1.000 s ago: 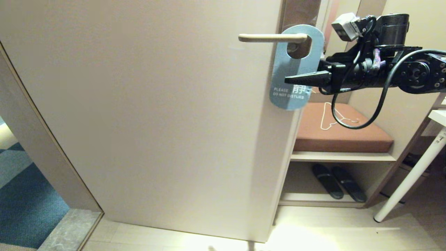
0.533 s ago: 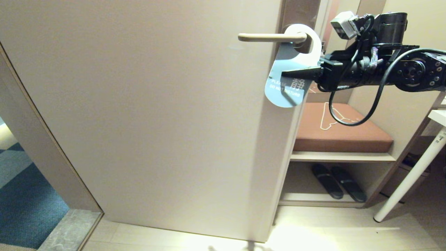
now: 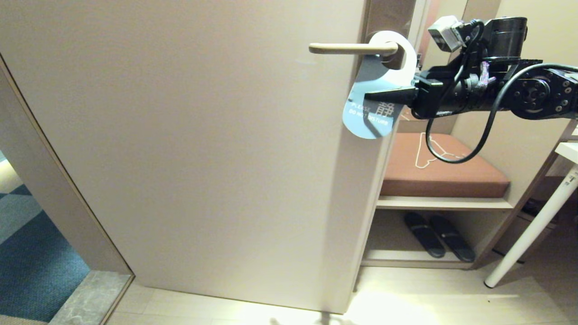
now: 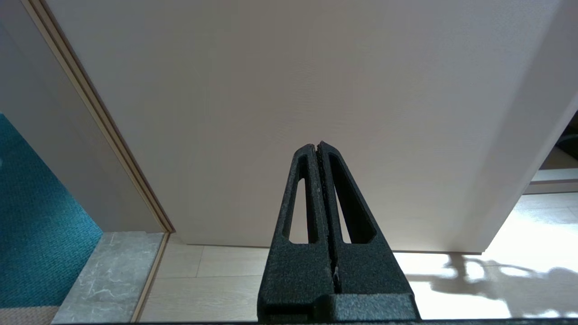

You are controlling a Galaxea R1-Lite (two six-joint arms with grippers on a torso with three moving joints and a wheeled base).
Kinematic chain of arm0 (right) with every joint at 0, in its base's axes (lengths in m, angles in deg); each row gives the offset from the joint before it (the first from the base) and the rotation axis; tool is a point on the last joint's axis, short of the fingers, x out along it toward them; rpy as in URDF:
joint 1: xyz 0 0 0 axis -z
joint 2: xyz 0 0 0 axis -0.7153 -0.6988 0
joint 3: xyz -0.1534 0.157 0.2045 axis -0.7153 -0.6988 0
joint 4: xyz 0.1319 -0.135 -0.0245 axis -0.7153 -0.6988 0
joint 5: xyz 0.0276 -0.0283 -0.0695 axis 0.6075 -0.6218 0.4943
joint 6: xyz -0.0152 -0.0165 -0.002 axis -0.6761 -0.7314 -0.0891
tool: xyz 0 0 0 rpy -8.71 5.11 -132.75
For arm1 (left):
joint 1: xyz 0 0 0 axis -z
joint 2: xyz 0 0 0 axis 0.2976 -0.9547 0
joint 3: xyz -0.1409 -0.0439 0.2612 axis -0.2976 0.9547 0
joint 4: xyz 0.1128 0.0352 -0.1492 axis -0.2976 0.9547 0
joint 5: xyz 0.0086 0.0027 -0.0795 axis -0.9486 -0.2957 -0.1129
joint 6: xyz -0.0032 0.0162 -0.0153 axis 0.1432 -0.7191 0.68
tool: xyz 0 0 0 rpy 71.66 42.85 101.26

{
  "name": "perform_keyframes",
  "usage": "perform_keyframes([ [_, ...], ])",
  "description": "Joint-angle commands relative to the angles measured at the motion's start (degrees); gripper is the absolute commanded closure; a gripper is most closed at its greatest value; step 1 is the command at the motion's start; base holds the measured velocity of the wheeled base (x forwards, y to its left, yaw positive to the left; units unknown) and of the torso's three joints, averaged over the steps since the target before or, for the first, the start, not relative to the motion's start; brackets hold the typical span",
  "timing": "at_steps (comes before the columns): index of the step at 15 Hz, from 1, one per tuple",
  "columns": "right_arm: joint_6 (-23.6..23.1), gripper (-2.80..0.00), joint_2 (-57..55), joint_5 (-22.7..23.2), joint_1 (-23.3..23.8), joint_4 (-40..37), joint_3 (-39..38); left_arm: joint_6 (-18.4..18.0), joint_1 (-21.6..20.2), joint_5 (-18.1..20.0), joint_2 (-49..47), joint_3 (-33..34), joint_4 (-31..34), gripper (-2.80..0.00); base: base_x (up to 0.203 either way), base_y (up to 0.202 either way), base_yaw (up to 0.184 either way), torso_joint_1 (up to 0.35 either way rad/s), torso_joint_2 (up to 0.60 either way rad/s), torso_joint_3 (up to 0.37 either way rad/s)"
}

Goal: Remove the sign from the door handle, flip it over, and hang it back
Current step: Take down the sign

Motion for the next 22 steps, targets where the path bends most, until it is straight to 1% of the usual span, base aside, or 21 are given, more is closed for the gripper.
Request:
perform_keyframes([
  [1,-0.2,0.00,-0.1,-0.1,-0.1,0.0,-0.2,0.0,0.0,0.0,-0.1,0.0,0.0,0.00,0.000,0.000,0.000,0.000,0.00,0.000],
  [5,-0.7,0.00,-0.1,-0.5,-0.1,0.4,-1.3,0.0,0.0,0.0,-0.1,0.0,0.0,0.00,0.000,0.000,0.000,0.000,0.00,0.000],
  [8,-0.8,0.00,0.1,-1.2,-0.1,5.5,-4.8,0.0,0.0,0.0,-0.1,0.0,0.0,0.00,0.000,0.000,0.000,0.000,0.00,0.000],
  [9,-0.7,0.00,0.4,-1.3,-0.1,6.0,-5.3,0.0,0.0,0.0,-0.1,0.0,0.0,0.00,0.000,0.000,0.000,0.000,0.00,0.000],
  [18,-0.9,0.00,1.0,-7.5,1.1,5.9,-5.2,0.0,0.0,0.0,-0.1,0.0,0.0,0.00,0.000,0.000,0.000,0.000,0.00,0.000],
  [22,-1.0,0.00,1.1,-7.8,1.1,6.0,-5.3,0.0,0.0,0.0,-0.1,0.0,0.0,0.00,0.000,0.000,0.000,0.000,0.00,0.000],
])
